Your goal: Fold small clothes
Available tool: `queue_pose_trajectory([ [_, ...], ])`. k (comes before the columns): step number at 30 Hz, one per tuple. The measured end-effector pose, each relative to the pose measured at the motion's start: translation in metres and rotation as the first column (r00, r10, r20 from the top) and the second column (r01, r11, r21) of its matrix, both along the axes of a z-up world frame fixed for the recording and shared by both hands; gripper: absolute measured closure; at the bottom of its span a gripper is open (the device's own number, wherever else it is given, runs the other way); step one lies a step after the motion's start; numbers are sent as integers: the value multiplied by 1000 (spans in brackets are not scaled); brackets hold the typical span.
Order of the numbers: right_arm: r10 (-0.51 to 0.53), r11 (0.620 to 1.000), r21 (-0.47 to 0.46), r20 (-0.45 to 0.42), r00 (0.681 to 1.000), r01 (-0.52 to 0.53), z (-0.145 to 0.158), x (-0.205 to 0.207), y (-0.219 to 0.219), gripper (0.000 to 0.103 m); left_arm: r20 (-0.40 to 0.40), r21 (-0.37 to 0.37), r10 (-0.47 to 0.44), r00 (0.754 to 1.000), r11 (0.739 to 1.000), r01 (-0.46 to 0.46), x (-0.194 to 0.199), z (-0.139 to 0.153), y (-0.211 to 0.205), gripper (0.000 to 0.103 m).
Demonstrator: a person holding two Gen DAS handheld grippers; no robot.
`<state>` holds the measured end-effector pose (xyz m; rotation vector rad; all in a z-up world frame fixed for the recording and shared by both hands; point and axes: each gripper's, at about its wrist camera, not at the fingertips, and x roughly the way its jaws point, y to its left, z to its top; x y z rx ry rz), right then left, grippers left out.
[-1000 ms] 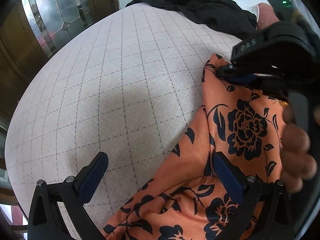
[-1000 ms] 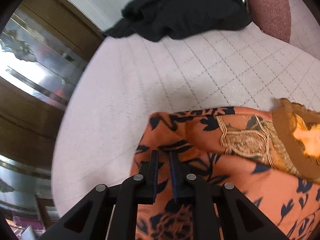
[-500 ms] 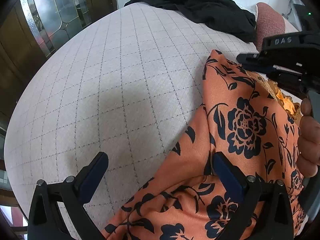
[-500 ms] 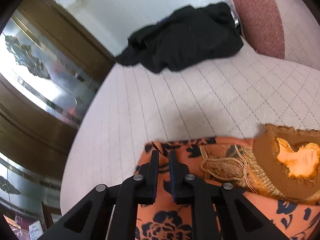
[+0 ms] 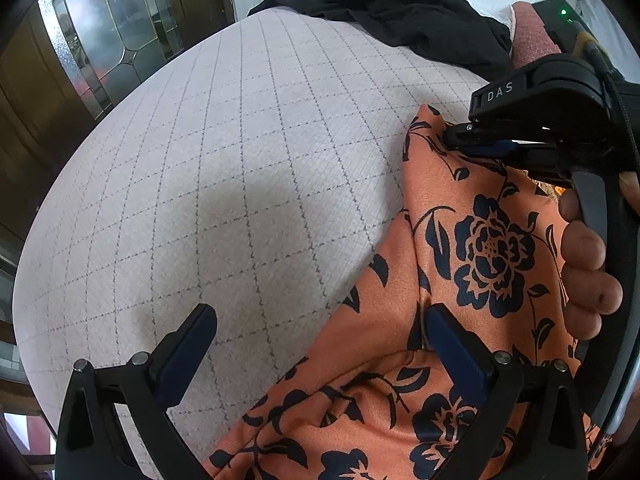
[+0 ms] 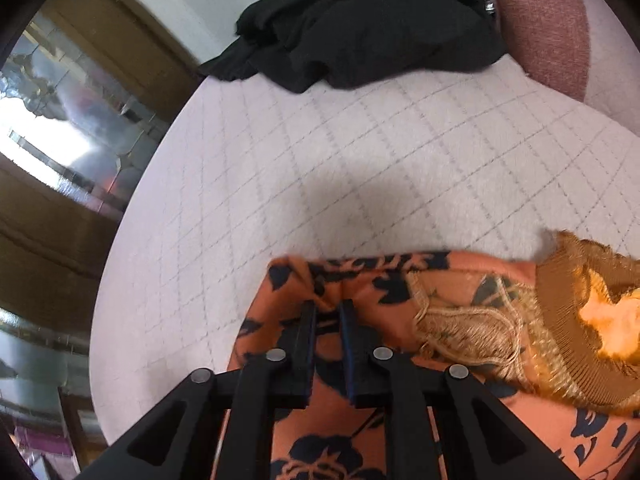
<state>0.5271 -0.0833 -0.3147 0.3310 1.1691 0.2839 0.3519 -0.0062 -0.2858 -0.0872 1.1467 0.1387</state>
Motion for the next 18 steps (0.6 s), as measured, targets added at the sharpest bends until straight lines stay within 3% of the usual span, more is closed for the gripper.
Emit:
queue_pose_trajectory([
  [4,-32,999,29,-2,999,32,2,0,-12,87,2,9,-6,1000,1000,6,0,0,-1,0],
  [10,-55,997,63,71,996,51,29,-26,-39,87,1,4,-7,1000,1000,7,-1,0,2,0],
  [14,2,998,61,55,998,-5,37,-46,-43,87,3,11,-4,1000,1000,4,-1,1,1,0],
  [18,39,999,15,-5,999,-39,22,-48,-31,87,6,23,-3,1000,1000,3,-2,0,-2,0],
])
